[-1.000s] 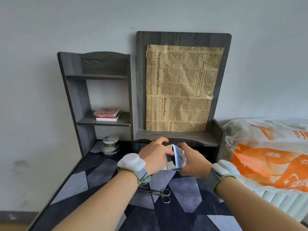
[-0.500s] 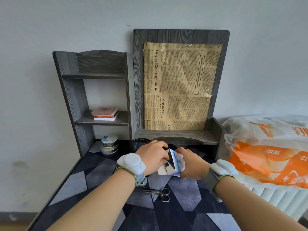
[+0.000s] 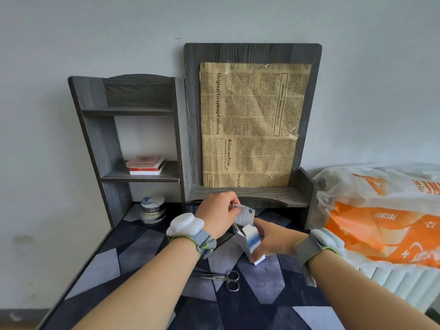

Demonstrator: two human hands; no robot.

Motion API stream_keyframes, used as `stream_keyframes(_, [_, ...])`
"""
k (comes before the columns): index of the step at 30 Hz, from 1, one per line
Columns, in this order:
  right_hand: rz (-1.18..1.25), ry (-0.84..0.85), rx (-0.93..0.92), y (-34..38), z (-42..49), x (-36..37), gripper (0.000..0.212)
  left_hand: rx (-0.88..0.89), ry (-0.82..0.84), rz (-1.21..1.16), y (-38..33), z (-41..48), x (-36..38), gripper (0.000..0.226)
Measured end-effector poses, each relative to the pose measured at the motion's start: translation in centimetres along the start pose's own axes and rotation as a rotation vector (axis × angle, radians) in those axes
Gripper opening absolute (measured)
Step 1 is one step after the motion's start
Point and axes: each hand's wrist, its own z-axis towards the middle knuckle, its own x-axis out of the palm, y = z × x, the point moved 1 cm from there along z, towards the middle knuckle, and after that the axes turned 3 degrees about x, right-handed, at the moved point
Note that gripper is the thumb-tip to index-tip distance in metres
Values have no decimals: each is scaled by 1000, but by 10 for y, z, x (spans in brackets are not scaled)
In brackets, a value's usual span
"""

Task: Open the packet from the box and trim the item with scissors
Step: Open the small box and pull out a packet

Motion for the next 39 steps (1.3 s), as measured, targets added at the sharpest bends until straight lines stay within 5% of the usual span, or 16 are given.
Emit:
stream_keyframes(5, [444, -18, -23, 10, -1, -9, 52, -75, -2, -1, 5, 1, 2, 8])
stream_keyframes(13, [322, -415, -145, 27, 4, -16, 9, -130, -16, -152, 9, 3, 6, 15])
stream_keyframes(17, [329, -473, -131, 28, 6, -18, 5, -239, -17, -244, 9, 2, 7, 29])
stream_keyframes(31, [439, -402, -80, 28, 3, -24, 11, -388, 180, -163, 4, 10, 6, 13])
stream_keyframes(39, [-125, -463, -205, 62, 5, -32, 12, -387, 133, -114, -10, 9, 4, 15])
